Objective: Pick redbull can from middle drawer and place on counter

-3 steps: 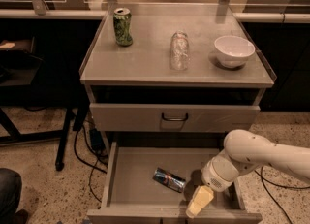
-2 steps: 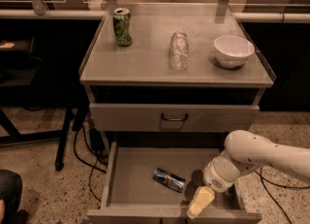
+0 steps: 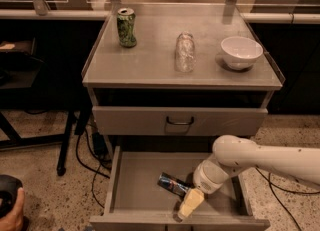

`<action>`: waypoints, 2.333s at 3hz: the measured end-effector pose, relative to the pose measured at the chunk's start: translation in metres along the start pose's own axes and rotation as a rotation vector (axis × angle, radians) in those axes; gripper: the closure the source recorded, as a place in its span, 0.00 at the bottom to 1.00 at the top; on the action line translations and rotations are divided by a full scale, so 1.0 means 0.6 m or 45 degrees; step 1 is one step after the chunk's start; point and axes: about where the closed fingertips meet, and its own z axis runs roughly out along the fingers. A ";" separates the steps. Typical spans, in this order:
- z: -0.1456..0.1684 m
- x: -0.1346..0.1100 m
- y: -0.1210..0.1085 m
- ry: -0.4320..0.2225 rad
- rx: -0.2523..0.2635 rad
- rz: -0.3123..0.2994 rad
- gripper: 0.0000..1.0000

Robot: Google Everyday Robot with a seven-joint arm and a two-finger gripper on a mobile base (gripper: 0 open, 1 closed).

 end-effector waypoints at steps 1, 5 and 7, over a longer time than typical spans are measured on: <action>0.018 -0.024 -0.020 -0.007 0.026 -0.021 0.00; 0.091 -0.007 -0.069 -0.091 0.007 0.074 0.00; 0.103 0.008 -0.074 -0.120 -0.003 0.109 0.00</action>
Offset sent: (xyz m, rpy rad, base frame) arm 0.0409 0.0110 -0.0308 -0.0341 0.0219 -0.0305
